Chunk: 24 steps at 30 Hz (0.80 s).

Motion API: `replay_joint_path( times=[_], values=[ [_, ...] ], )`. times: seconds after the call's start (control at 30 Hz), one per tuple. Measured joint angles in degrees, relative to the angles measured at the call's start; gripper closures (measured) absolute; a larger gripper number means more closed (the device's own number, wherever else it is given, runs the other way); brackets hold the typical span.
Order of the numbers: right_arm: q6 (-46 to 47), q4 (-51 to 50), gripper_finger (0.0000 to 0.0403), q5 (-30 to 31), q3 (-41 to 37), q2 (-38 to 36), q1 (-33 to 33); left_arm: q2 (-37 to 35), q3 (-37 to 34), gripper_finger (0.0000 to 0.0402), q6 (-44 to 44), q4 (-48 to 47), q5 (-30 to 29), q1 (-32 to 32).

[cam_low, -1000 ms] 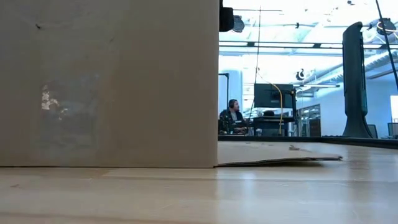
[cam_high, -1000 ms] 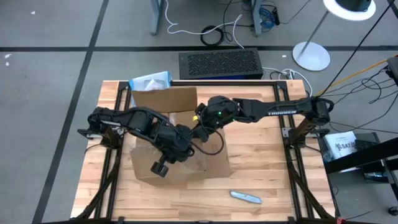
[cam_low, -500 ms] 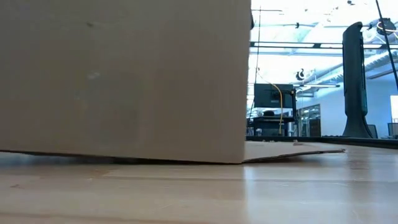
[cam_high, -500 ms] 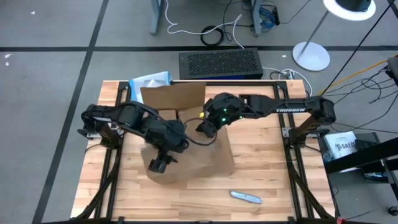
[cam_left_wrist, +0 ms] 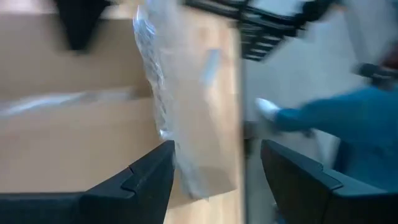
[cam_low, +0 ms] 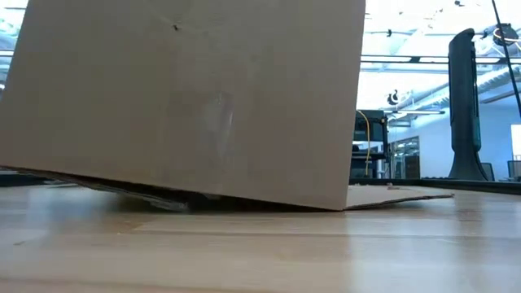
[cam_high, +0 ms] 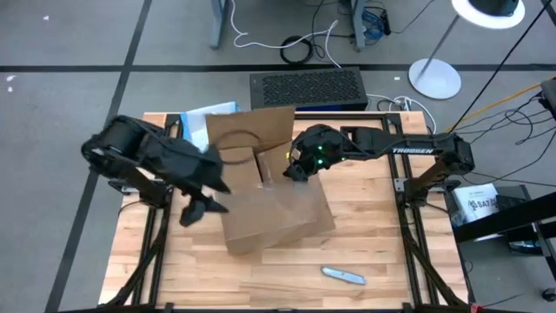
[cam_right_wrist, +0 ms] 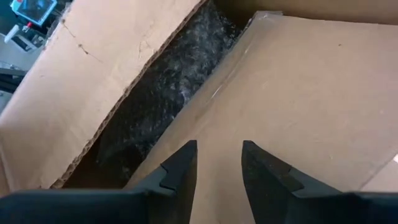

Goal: Unpack boxes
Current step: Break down box until it is fully flat

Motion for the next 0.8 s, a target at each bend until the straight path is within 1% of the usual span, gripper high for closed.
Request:
replay_joint_path(
  times=[0.07, 0.13, 0.2, 0.23, 0.3, 0.4, 0.5, 0.6, 0.7, 0.8],
  values=[
    [0.00, 0.23, 0.0284, -0.04, 0.00, 0.02, 0.00, -1.58, -0.06, 0.0160, -1.21, -2.80, -6.22, 0.01],
    [0.02, 0.22, 0.0284, -0.07, 0.00, 0.02, 0.01, -3.45, -0.95, 0.0160, -1.85, -1.94, -12.51, 0.31],
    [0.04, 0.18, 0.0284, 0.07, -0.02, 0.02, 0.31, -4.40, -1.19, 0.0160, -1.92, -2.10, -17.52, 0.77],
    [0.03, 0.25, 0.0284, 0.22, -0.02, 0.02, 0.53, -4.53, -1.21, 0.0160, -1.81, -2.22, -18.81, 1.38],
    [-0.01, 0.86, 0.0284, 0.45, -0.02, 0.02, 0.76, -4.52, -2.64, 0.0160, -0.59, -2.30, -19.40, 2.75],
    [0.07, 1.52, 0.0284, 0.32, -0.04, 0.04, 0.76, -3.80, -6.08, 0.0160, 0.02, -2.09, -18.04, 3.87],
    [0.17, 2.20, 0.0284, 0.32, -0.07, 0.09, 0.76, -2.67, -11.48, 0.0160, 1.24, -2.13, -12.71, 4.62],
    [0.24, 2.65, 0.0284, 0.23, -0.09, 0.09, 0.76, -1.90, -16.43, 0.0160, 1.16, -2.20, -8.77, 4.57],
    [0.23, 3.01, 0.0284, 0.42, -0.07, 0.13, 0.76, -1.38, -19.17, 0.0160, 1.21, -0.97, -3.53, 4.16],
    [0.23, 2.91, 0.0284, 1.09, -0.07, 0.13, 0.74, -0.86, -19.36, 0.0160, 1.28, 4.46, 1.06, 2.91]
  ],
)
